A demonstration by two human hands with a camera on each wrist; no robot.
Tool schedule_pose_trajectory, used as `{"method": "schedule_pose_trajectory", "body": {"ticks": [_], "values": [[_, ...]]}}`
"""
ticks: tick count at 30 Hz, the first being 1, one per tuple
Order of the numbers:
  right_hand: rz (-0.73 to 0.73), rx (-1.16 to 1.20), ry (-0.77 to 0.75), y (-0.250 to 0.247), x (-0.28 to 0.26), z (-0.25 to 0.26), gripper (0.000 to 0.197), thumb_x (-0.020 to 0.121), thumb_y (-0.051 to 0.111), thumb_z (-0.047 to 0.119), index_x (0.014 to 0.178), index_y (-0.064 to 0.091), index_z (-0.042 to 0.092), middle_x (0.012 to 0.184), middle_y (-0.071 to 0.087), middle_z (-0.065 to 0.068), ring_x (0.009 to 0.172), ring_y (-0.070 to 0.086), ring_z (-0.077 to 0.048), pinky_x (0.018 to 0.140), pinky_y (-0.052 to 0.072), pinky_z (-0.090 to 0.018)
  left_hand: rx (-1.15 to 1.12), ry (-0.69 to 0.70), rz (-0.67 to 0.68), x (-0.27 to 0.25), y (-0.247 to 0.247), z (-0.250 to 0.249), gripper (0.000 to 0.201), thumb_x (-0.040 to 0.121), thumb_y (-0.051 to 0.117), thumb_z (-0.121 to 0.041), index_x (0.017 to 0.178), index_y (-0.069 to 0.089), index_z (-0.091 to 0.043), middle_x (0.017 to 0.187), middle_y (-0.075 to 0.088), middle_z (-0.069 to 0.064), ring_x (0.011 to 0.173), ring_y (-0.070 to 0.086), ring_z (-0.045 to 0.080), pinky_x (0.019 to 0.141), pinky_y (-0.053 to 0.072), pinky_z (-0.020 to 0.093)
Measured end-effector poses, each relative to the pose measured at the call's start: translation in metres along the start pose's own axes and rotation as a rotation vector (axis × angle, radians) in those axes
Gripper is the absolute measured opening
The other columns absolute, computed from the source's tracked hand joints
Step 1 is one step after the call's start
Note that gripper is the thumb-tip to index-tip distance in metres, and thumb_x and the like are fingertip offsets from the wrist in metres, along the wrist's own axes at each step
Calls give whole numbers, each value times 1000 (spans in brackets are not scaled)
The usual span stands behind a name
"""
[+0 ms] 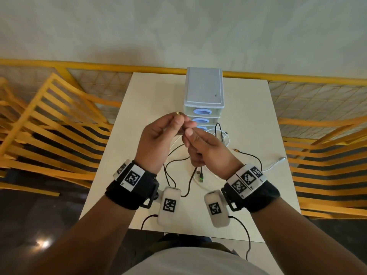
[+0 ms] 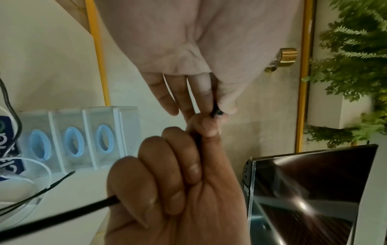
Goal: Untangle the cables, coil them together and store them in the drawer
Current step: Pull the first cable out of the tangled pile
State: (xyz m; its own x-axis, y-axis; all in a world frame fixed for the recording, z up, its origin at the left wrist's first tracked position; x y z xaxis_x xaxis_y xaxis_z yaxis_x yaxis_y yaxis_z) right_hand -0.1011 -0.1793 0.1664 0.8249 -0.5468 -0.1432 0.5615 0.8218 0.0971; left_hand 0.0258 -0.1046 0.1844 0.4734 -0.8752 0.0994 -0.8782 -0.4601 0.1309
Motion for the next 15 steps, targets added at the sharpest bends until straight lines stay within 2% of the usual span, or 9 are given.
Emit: {"method": "schedule_pose_trajectory", "body": {"ticks": [2,4,7,10,12,13,15], "values": [[7,40,47,0,1,-3,39,110,37,32,76,45,14,56,18,1,46,15,-14,45,20,-22,-94,-37,-93,7,-5,-3,20,104,56,-23,98,71,-10,89,74,6,82,69,25,83,56,39],[16,75,90,1,-3,-9,40,110,36,32,76,44,14,56,17,1,47,14,-13,46,17,-23,-187,-83,-166,18,-12,-6,20,103,56,-23,98,69,-9,83,70,3,79,69,20,79,57,33],[23,33,141,-1,-15,-22,40,109,37,36,77,44,13,57,21,1,47,19,-14,45,21,-23,-287,-105,-284,46,-38,-11,18,104,57,-25,97,68,-12,81,68,-2,73,67,14,74,57,30],[16,3,166,-8,-28,-32,42,107,38,37,79,43,7,56,22,4,49,18,-17,48,20,-27,-350,-85,-406,73,-68,-23,16,103,61,-24,94,67,-13,79,67,-3,70,65,13,74,56,29],[6,-5,179,-15,-36,-36,44,107,39,36,81,42,2,57,21,7,52,15,-18,52,15,-35,-340,-63,-438,82,-81,-30,16,103,61,-25,94,66,-13,80,67,-3,71,65,14,76,56,30],[1,-20,181,-19,-39,-38,44,108,39,36,81,42,1,57,21,7,52,16,-18,54,15,-37,-340,-40,-452,85,-87,-34,15,103,60,-25,95,66,-13,81,67,-3,73,65,14,77,56,30],[-17,-63,177,-28,-46,-40,41,108,40,35,79,44,6,59,21,5,51,20,-16,53,20,-34,-344,1,-501,90,-98,-42,14,103,60,-24,98,65,-12,82,67,-2,74,64,14,78,56,30]]}}
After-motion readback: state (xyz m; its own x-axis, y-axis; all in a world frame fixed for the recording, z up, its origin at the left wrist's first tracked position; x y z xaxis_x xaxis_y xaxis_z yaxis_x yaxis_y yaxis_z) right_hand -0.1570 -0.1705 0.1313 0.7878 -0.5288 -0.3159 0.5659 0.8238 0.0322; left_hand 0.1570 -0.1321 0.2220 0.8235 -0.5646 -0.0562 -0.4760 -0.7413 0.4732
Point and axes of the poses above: each hand's wrist, its own x-axis towards the middle knuckle, its own y-axis out of the palm, z = x × y, the point moved 2 cm from there along x, towards the middle knuckle
